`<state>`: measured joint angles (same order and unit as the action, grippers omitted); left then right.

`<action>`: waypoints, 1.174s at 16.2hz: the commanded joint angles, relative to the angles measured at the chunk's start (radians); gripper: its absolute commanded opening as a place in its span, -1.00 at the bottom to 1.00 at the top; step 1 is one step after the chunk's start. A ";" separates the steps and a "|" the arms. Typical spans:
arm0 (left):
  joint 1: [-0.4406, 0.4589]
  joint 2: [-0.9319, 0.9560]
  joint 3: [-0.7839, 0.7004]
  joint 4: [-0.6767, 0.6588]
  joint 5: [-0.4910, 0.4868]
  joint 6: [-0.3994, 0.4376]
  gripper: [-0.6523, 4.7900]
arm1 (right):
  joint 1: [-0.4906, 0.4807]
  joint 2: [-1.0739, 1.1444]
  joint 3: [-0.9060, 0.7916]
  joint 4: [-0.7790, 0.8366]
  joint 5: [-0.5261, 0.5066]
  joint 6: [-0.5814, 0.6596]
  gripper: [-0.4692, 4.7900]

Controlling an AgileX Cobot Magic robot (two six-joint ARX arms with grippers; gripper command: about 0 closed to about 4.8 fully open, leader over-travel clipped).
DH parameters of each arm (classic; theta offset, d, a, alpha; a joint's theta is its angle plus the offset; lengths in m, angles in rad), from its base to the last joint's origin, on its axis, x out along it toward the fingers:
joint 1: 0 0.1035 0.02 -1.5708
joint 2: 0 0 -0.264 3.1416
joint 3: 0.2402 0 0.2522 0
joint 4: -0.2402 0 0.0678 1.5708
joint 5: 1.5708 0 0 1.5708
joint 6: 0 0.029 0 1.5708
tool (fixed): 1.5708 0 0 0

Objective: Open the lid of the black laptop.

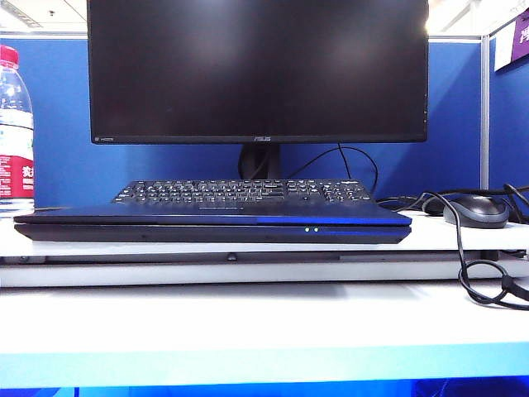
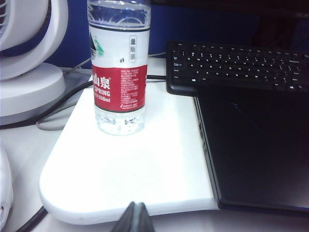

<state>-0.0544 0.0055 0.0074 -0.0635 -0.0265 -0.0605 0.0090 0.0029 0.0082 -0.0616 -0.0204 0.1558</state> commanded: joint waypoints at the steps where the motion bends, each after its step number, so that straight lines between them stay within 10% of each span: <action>1: 0.001 -0.002 0.000 0.017 0.005 0.000 -0.78 | 0.000 -0.002 -0.005 0.013 -0.001 -0.003 -0.82; 3: 0.001 -0.002 0.000 0.017 0.005 -0.001 -0.78 | 0.000 -0.002 -0.005 0.013 -0.001 -0.001 -0.82; 7: 0.001 -0.002 0.000 0.032 0.125 -0.354 -0.78 | 0.000 -0.002 -0.005 0.018 -0.031 0.305 -0.82; 13: 0.000 -0.002 0.001 0.143 0.401 -1.162 -0.77 | 0.000 -0.002 -0.004 0.462 -0.217 0.767 -0.82; 15: 0.000 -0.002 0.001 0.285 0.433 -1.297 -0.77 | 0.000 -0.002 0.007 0.614 -0.190 0.819 -0.82; 17: 0.001 -0.002 0.013 0.704 0.436 -1.299 -0.77 | 0.000 -0.002 0.109 0.589 -0.188 0.818 -0.82; 19: 0.001 -0.002 0.113 0.714 0.437 -1.270 -0.71 | 0.000 0.012 0.243 0.459 -0.179 0.793 -0.82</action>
<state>-0.0544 0.0059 0.0811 0.6495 0.4042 -1.3499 0.0097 0.0044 0.2142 0.4503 -0.2050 0.9672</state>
